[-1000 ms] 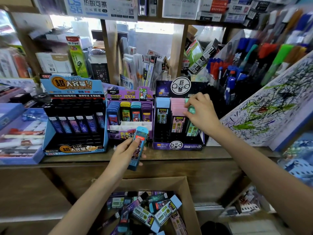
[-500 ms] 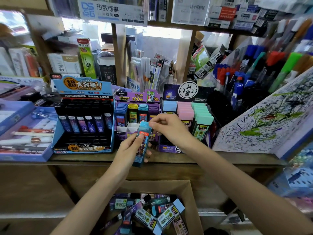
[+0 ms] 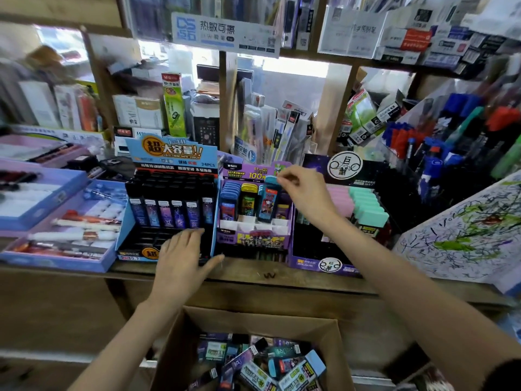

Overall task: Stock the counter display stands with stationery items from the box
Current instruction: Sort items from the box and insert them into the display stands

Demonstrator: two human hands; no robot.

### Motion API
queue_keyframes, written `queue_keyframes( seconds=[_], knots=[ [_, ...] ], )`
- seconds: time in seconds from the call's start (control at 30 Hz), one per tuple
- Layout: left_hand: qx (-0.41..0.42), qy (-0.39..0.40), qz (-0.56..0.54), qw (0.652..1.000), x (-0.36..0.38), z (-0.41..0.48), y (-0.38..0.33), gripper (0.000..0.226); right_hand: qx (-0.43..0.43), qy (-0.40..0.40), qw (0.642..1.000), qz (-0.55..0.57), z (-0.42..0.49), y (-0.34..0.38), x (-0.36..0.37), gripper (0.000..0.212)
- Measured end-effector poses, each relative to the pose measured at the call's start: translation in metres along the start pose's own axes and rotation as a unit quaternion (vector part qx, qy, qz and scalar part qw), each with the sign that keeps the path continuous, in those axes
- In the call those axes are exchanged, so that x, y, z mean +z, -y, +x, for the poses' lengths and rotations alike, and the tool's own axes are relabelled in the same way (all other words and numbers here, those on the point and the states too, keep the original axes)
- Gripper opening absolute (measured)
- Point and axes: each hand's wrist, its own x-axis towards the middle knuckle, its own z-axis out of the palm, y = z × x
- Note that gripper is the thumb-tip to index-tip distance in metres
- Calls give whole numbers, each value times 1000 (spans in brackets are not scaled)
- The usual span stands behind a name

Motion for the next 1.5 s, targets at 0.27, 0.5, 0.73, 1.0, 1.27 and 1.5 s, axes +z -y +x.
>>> queue_keyframes(
  seconds=[0.27,0.5,0.73,1.0,1.27,1.5],
  knots=[
    [29,-36,30,998,9,2,4,53,-95,5,986,-137,-4,-21,21,12],
    [50,-44,-50,997,-8,-5,3,43,-127,23,971,-199,-17,-13,10,30],
    [130,11,-195,972,2,-63,-4,23,-80,179,976,-95,-103,-22,-1,12],
    [13,258,-228,939,111,-148,4,23,125,438,886,-80,-241,-106,46,21],
    [-72,338,-224,911,165,-212,19,40,220,497,832,-109,-333,-160,100,54],
    [-9,454,-237,859,172,-216,12,49,236,542,806,-31,-348,-165,101,93]
  ],
)
